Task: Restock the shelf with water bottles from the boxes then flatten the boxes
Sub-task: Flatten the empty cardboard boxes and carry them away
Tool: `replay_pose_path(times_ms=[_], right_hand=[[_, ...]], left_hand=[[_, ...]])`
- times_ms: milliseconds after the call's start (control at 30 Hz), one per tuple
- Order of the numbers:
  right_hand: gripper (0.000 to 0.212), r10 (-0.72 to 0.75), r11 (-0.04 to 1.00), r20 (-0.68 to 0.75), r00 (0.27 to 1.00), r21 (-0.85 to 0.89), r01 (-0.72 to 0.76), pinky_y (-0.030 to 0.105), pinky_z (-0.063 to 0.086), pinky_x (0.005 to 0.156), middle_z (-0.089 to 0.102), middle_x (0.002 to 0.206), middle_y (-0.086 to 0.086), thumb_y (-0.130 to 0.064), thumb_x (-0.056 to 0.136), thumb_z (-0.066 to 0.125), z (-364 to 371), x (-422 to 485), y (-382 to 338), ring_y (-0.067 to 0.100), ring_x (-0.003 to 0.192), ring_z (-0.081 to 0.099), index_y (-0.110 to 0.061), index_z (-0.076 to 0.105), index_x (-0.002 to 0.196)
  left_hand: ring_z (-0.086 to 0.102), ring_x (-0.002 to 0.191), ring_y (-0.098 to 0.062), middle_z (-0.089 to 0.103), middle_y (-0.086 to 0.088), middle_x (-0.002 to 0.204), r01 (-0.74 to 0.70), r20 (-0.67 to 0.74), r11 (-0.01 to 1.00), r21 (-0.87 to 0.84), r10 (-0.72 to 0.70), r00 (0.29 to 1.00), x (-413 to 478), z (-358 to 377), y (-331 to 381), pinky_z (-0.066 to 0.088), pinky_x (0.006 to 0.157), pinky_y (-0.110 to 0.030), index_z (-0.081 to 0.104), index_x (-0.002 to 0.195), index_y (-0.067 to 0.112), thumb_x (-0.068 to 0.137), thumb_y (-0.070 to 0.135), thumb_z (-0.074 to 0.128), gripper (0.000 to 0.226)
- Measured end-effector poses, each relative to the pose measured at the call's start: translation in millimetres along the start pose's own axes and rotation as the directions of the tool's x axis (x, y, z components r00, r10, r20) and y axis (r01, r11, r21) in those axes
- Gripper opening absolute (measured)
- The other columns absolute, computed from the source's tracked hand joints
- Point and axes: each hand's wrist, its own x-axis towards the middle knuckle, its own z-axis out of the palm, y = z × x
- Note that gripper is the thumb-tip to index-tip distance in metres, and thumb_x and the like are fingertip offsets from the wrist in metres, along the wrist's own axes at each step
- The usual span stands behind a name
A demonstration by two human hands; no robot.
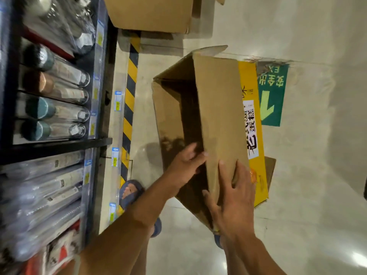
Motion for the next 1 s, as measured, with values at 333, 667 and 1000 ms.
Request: replay_pose_path(times_ms=[333, 667, 1000], right_hand=[[0.083, 0.122, 0.871, -0.034, 0.992, 0.483, -0.09, 0.051, 0.039, 0.117, 0.04, 0.158, -0.008, -0.061, 0.086, 0.075, -13, 32, 65, 0.018, 0.146, 0.038, -0.037, 0.034, 0.154], [0.056, 0.227, 0.841, -0.029, 0.973, 0.509, -0.181, 0.046, 0.05, 0.101, 0.059, 0.123, -0.011, -0.054, 0.084, 0.078, -41, 39, 141, 0.01, 0.116, 0.053, -0.034, 0.053, 0.13], [0.072, 0.393, 0.7, 0.09, 0.915, 0.616, -0.361, 0.034, 0.043, 0.091, 0.055, 0.127, -0.01, -0.041, 0.091, 0.075, -39, 35, 150, 0.016, 0.109, 0.055, -0.027, 0.039, 0.151]], left_hand=[[0.061, 0.125, -0.015, 0.067, 0.008, 0.131, -0.066, -0.107, 0.998, -0.013, 0.064, 0.992, 8, 24, -1, 0.051, 0.107, -0.05, 0.058, 0.132, 0.036, 0.102, 0.032, 0.062, 0.03], [0.071, 0.098, -0.012, 0.074, 0.002, 0.114, -0.035, -0.036, 0.997, -0.064, 0.032, 0.999, 13, 44, 4, 0.058, 0.07, -0.023, 0.061, 0.128, 0.022, 0.106, 0.015, 0.055, 0.024], [0.072, 0.104, -0.016, 0.073, -0.003, 0.125, -0.047, -0.031, 0.991, -0.124, 0.043, 0.999, 26, 49, 1, 0.061, 0.075, -0.029, 0.058, 0.137, 0.017, 0.105, 0.015, 0.056, 0.032]])
